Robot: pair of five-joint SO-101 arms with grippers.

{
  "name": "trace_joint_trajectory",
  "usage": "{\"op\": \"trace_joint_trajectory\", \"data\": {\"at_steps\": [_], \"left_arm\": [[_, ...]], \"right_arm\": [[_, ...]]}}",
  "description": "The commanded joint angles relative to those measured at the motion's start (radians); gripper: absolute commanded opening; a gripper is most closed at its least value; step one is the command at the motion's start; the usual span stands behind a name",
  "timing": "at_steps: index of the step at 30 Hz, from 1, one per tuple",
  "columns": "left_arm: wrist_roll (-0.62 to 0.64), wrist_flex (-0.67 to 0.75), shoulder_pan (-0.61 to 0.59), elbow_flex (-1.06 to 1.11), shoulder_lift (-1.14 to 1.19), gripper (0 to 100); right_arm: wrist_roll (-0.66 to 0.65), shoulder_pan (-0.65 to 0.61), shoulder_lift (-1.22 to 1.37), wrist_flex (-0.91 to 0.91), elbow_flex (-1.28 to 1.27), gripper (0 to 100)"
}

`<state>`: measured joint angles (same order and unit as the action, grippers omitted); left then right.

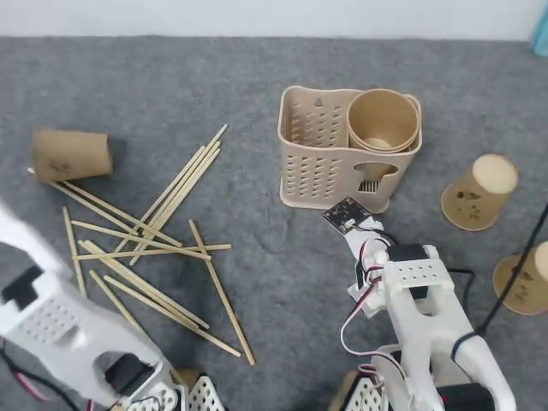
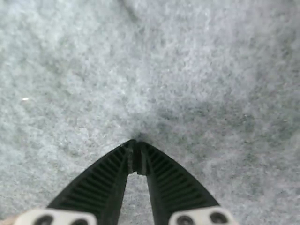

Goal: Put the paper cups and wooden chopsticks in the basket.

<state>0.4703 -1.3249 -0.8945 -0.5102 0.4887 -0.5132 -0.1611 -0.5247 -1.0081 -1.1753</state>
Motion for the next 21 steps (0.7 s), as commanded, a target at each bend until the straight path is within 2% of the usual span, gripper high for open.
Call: {"op": "trace_joint_trajectory", "data": {"at_steps": [1, 10, 13, 15, 18, 21], "left_arm": [[0.164, 0.218, 0.052, -0.008, 0.048, 1], [0.249, 0.684, 0.239, -0.01, 0.204, 1], [0.347, 0.816, 0.27, -0.015, 0.284, 1], [0.414, 0.836, 0.272, -0.064, 0.344, 1], [0.427, 0.833, 0.267, -0.183, 0.456, 1], [0.427, 0.747, 0.264, -0.34, 0.563, 1]], "right_arm": [[0.011, 0.007, -0.05, -0.005, 0.008, 2.0], [0.011, 0.012, -0.05, -0.005, 0.008, 2.0], [0.011, 0.012, -0.05, -0.005, 0.008, 2.0], [0.011, 0.012, -0.05, -0.005, 0.009, 2.0], [0.011, 0.012, -0.05, -0.002, 0.009, 2.0], [0.011, 0.012, -0.05, -0.002, 0.009, 2.0]]}}
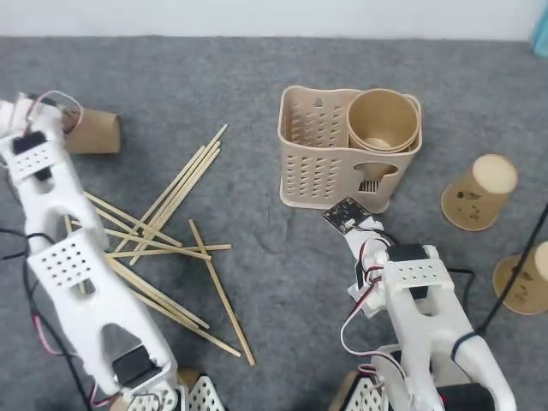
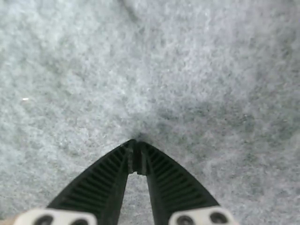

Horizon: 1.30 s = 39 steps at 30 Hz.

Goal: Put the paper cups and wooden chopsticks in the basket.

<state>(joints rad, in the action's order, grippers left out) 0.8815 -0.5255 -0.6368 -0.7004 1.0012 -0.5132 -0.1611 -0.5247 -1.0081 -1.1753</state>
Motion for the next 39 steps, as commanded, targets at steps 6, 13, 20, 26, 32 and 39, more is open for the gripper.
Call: {"op": "trace_joint_trajectory", "data": {"at_steps": [6, 13, 20, 26, 32, 39], "left_arm": [[0.015, -0.338, 0.003, -0.503, 0.218, 1], [0.015, -0.778, 0.078, -0.983, 0.319, 1], [0.015, -0.951, 0.21, -0.98, 0.264, 1], [0.014, -1.069, 0.293, -0.978, 0.216, 1], [-0.138, -1.109, 0.391, -0.978, 0.118, 1], [-0.292, -1.073, 0.408, -0.978, -0.017, 2]], "right_arm": [[0.011, 0.012, -0.05, -0.001, 0.009, 2.0], [0.011, 0.012, -0.05, 0.001, 0.009, 2.0], [0.011, 0.012, -0.05, 0.001, 0.009, 2.0], [0.009, 0.012, -0.05, 0.001, 0.009, 2.0], [0.008, 0.012, -0.05, 0.01, 0.011, 2.0], [0.009, 0.012, -0.05, 0.01, 0.011, 2.0]]}}
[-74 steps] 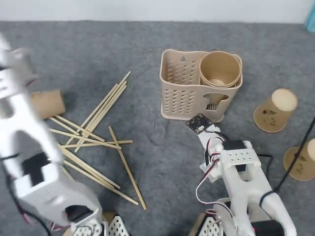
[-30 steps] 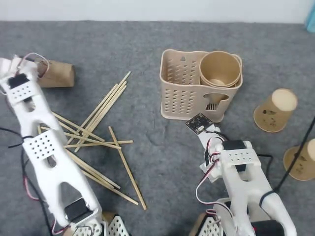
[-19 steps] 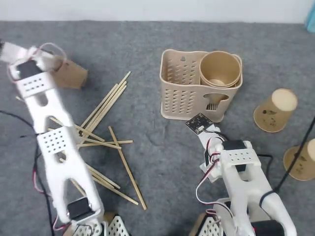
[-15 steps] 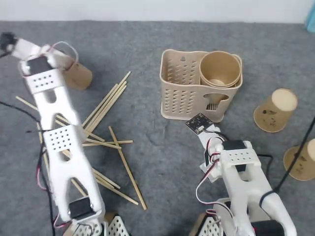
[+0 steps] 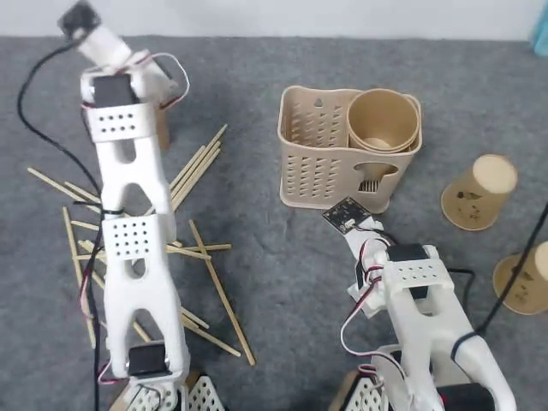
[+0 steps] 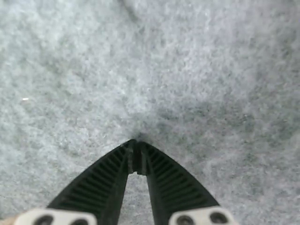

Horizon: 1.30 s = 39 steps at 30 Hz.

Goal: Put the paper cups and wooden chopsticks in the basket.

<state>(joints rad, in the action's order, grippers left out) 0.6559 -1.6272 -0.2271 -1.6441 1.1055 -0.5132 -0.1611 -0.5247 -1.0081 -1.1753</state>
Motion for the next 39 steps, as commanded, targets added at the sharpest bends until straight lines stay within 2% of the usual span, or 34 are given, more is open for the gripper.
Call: {"op": "trace_joint_trajectory", "data": {"at_steps": [1, 7, 11, 14, 18, 22, 27, 36, 39], "left_arm": [[-0.095, 0.029, -0.011, -0.035, -0.137, 2], [-0.242, -0.018, -0.069, -0.035, -0.232, 3], [-0.39, -0.135, -0.084, -0.033, -0.256, 18], [-0.456, -0.13, -0.109, 0.018, -0.255, 25], [-0.552, -0.13, -0.114, 0.122, -0.256, 25], [-0.565, -0.13, -0.11, 0.222, -0.264, 25], [-0.574, -0.132, -0.095, 0.228, -0.258, 25], [-0.681, -0.13, -0.092, 0.386, -0.249, 25], [-0.686, -0.13, -0.094, 0.367, -0.249, 21]], "right_arm": [[0.009, 0.012, -0.05, 0.01, 0.011, 2.0], [0.006, 0.012, -0.05, 0.01, 0.011, 2.0], [0.009, 0.012, -0.05, 0.01, 0.011, 2.0], [0.011, 0.012, -0.05, 0.008, 0.011, 2.0], [0.011, 0.012, -0.05, 0.007, 0.011, 2.0], [0.011, 0.012, -0.05, 0.007, 0.011, 2.0], [0.006, 0.012, -0.05, 0.008, 0.011, 2.0], [0.002, 0.012, -0.05, 0.012, 0.011, 2.0], [0.002, 0.012, -0.05, 0.013, 0.011, 2.0]]}}
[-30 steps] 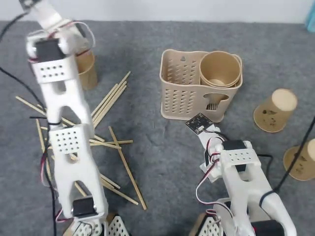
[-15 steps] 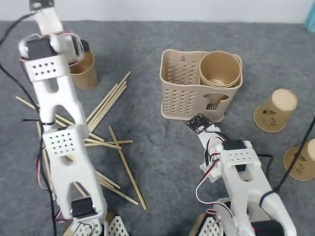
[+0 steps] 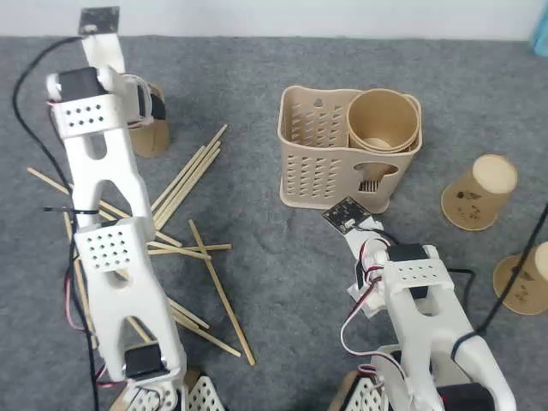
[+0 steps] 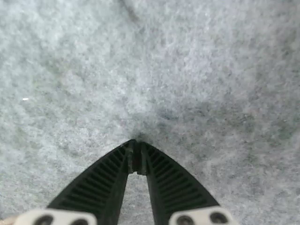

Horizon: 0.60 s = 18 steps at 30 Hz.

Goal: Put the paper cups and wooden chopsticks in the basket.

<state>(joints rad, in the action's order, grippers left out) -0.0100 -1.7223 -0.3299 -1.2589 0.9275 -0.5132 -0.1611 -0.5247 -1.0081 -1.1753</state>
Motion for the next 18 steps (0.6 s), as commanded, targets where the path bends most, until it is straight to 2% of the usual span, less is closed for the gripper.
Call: {"op": "trace_joint_trajectory", "data": {"at_steps": [1, 13, 18], "left_arm": [[-0.02, -0.035, 0.011, -0.024, -0.071, 20], [-0.071, -0.037, 0.038, 0.004, -0.104, 19], [-0.092, -0.037, 0.044, 0.236, -0.299, 19]], "right_arm": [[0.002, 0.012, -0.05, 0.013, 0.011, 2.0], [0.002, 0.012, -0.05, 0.013, 0.011, 2.0], [0.002, 0.012, -0.05, 0.013, 0.011, 2.0]]}}
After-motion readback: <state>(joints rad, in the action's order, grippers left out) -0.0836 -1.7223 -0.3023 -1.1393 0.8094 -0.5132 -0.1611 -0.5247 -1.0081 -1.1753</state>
